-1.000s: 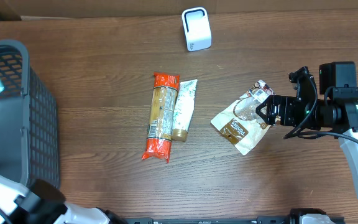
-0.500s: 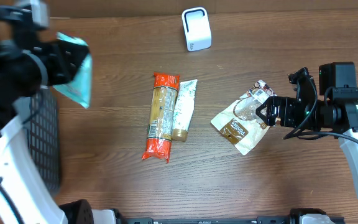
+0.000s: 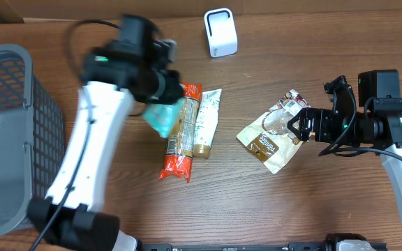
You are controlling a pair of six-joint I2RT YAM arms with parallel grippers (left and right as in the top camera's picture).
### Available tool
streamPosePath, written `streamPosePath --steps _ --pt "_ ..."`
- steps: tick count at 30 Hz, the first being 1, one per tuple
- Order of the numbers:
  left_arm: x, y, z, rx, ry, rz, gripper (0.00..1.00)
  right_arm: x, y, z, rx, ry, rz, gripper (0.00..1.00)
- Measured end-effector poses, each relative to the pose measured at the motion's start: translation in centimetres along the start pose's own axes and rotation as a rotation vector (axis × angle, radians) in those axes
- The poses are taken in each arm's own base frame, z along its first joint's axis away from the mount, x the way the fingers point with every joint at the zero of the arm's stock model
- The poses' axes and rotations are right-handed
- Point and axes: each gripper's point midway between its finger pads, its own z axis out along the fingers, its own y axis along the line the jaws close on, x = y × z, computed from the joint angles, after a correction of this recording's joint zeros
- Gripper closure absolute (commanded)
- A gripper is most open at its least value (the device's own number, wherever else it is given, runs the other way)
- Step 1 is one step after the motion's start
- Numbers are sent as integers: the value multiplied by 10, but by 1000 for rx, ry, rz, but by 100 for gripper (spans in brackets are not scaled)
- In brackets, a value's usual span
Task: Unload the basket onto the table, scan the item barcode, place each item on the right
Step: 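Carry the wipes pack past the scanner and drop it on the table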
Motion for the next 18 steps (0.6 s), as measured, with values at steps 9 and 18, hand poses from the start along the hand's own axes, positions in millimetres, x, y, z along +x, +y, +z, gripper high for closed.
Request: streamPosePath --steps 9,18 --pt "46 -76 92 68 103 72 88 0 0 0 -1 -1 -1 0" --pt "80 -88 154 32 213 24 7 0 0 0 0 0 1 0"
